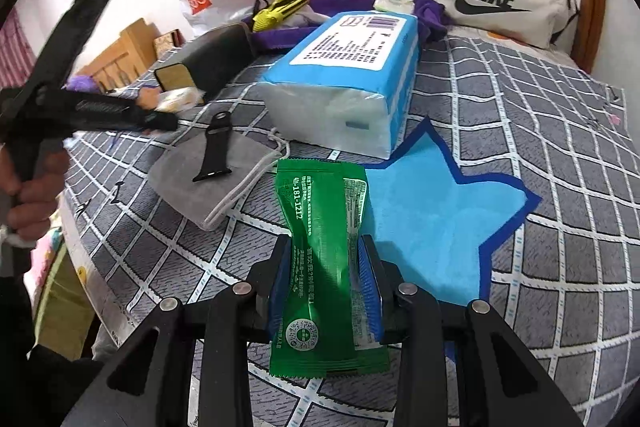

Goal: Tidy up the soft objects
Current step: 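Lift and carry the orange-print and green packets over the purple towel with both tools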

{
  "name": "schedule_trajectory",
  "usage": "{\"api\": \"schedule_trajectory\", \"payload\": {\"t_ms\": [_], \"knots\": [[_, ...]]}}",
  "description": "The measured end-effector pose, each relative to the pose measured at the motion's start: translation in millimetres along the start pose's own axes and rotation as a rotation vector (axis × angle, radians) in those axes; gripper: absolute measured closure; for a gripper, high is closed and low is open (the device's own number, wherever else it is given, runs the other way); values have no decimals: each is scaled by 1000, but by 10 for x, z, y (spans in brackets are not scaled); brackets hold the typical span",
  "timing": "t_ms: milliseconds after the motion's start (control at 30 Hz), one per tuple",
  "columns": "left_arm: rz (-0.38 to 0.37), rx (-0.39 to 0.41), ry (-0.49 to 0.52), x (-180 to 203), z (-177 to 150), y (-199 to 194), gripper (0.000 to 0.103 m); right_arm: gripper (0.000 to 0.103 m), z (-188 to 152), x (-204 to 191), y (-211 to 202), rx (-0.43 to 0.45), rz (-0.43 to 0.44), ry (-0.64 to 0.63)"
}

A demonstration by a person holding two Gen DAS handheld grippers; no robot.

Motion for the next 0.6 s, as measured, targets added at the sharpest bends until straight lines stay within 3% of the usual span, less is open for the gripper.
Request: {"api": "schedule_trajectory", "payload": {"t_ms": [100,200,400,533,567,600], "knots": [[54,-36,29,-158,-119,79,63,70,19,6,28,-8,-33,16],[34,-26,30,-235,-189,105,59,66,39,-8,44,-14,-48,33],[5,10,43,-271,-149,135,35,55,50,-37,80,-4,-41,47],[35,54,81,-230,-102,184,35,57,75,-37,99,14,-63,56],[44,61,94,-213,-101,184,37,65,83,-33,100,15,-75,56],[48,71,115,-191,-97,175,46,68,87,-27,99,18,-97,56]]}}
Point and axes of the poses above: each gripper's, at about its wrist camera, not at the fingertips, and y roughly the way its jaws point, x to its right, z to its top, the point moved 6 cm from there along y, roughly the way its jaws point, and after that the axes turned 6 degrees about -x, right-handed, at the moved point
